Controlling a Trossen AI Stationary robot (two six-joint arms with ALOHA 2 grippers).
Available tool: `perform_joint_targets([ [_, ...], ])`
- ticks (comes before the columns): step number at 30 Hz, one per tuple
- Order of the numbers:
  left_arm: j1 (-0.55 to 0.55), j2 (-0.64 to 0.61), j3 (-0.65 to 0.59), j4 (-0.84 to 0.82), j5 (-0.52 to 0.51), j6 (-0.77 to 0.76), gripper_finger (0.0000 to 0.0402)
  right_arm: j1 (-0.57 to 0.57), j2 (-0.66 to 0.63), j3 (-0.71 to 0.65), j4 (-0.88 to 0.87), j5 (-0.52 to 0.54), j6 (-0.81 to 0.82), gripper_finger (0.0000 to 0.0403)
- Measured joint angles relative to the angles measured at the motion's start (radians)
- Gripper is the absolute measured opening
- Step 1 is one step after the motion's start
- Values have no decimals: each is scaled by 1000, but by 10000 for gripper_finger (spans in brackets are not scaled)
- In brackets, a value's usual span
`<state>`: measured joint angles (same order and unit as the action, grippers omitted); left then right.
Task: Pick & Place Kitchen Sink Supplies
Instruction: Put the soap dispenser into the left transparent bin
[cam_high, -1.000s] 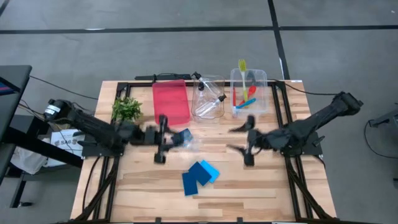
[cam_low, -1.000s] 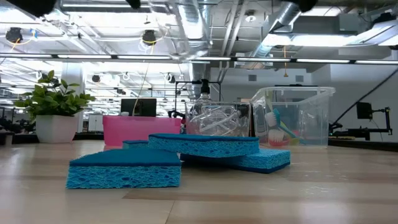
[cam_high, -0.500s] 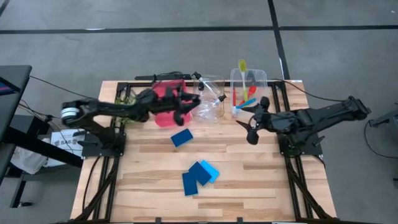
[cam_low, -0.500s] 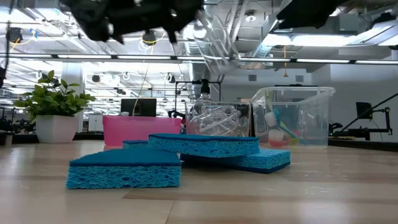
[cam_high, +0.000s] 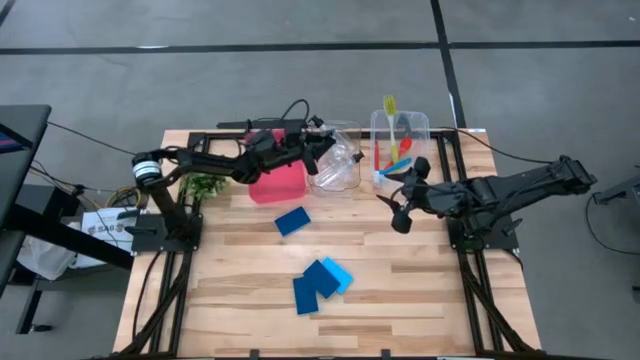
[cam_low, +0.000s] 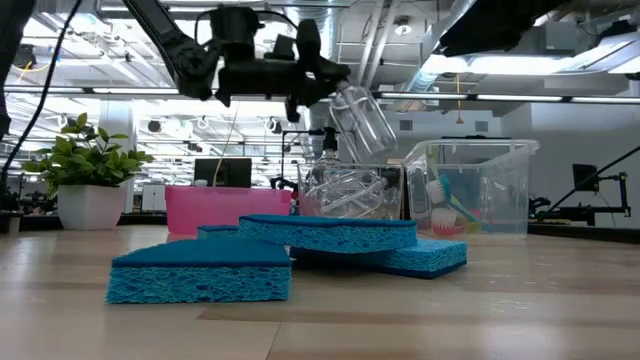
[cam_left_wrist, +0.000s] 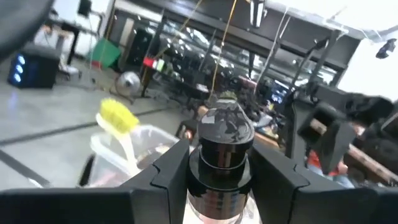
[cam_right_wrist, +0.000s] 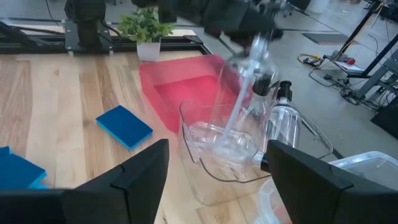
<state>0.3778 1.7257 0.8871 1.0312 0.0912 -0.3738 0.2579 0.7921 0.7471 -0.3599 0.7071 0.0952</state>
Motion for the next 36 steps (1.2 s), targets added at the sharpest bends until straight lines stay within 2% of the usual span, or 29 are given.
perform_joint_targets([
  [7, -6, 48, 11, 5, -42, -13, 140, -6, 0, 0, 1, 0, 0, 265],
  [15, -7, 50, 11, 0, -47, -5, 156, -6, 0, 0, 2, 0, 2, 265],
  [33, -30, 50, -3, -15, -47, 5, 157, -6, 0, 0, 2, 0, 3, 265],
  [36, -38, 50, -3, -16, -47, 49, 156, -6, 0, 0, 1, 0, 3, 265],
])
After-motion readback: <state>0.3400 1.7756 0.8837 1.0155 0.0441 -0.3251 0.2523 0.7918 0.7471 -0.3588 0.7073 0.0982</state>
